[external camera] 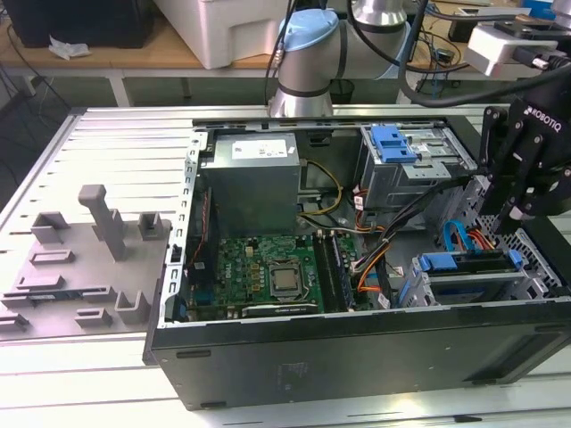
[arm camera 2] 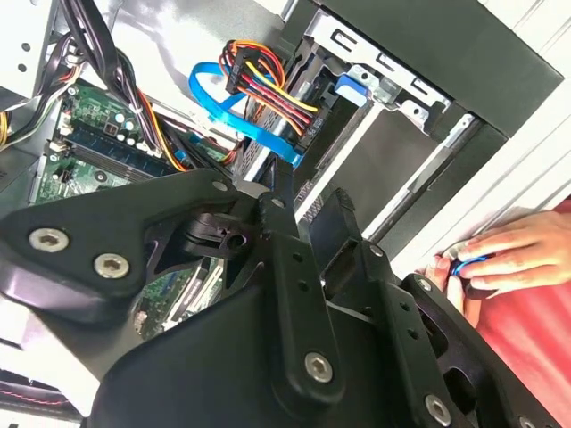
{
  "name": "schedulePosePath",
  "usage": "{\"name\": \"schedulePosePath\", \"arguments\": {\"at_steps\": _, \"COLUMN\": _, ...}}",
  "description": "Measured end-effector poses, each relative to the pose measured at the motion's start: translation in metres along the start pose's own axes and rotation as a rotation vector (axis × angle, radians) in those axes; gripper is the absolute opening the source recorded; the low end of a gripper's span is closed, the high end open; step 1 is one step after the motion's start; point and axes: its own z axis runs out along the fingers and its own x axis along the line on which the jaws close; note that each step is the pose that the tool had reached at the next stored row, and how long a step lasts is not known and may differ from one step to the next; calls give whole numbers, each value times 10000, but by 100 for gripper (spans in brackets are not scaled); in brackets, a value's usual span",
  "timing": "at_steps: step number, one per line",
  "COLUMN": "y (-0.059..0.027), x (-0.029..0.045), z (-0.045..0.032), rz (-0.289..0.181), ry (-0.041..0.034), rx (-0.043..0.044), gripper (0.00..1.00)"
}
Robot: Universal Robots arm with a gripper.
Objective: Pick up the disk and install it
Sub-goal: 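Insert the second disk wire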
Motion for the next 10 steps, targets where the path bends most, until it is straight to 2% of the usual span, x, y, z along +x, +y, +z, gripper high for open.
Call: {"name": "schedulePosePath", "arguments": {"at_steps": 10, "y": 0, "x": 1, "z": -3, "rz": 0, "ry": 1, "rx": 0, "gripper": 36}}
